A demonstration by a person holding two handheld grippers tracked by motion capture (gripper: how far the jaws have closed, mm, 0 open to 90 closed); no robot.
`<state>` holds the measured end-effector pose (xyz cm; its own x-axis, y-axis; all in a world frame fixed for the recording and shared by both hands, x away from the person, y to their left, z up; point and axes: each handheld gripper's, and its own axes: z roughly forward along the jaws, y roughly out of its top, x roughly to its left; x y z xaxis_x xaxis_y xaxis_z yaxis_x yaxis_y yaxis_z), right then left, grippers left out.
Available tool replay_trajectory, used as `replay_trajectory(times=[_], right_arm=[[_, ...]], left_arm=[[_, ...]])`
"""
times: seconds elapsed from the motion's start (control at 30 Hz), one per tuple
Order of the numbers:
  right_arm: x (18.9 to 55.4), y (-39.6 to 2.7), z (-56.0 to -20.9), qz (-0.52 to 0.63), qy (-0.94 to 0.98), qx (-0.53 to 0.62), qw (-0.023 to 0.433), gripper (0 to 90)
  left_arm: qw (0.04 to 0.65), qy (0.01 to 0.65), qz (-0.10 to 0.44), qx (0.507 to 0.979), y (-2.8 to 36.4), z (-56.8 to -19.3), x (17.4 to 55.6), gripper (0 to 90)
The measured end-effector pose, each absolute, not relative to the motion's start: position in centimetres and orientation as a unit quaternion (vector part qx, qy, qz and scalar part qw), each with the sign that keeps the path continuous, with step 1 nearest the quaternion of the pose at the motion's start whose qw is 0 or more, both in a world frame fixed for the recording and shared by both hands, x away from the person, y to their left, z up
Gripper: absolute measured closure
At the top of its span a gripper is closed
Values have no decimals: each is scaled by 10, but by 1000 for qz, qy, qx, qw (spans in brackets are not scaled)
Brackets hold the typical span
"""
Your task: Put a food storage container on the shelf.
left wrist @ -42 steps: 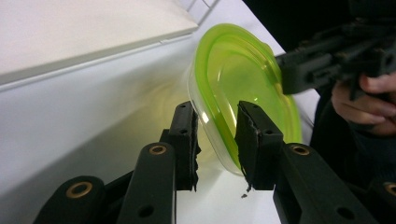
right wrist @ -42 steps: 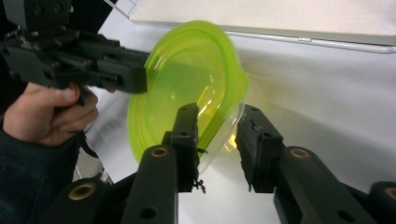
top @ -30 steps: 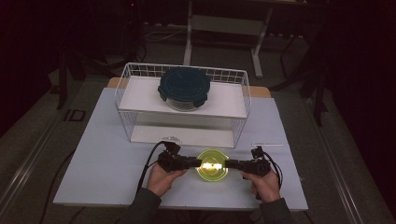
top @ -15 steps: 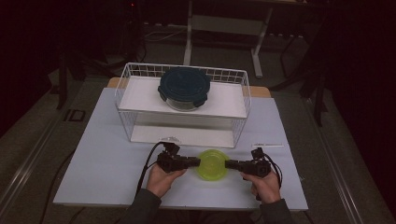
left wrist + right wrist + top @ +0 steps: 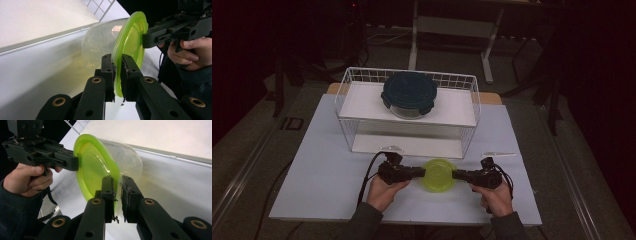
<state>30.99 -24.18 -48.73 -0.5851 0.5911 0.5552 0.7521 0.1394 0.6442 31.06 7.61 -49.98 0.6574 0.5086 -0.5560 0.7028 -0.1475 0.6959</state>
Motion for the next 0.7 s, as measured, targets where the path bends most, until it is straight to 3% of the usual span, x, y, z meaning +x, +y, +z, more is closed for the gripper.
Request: replay_trajectory(times=[0.7], right_arm=[[308, -235, -471, -494, -757, -422, 76, 812]], left_arm=[[530, 399, -82, 744, 87, -483, 302, 825]])
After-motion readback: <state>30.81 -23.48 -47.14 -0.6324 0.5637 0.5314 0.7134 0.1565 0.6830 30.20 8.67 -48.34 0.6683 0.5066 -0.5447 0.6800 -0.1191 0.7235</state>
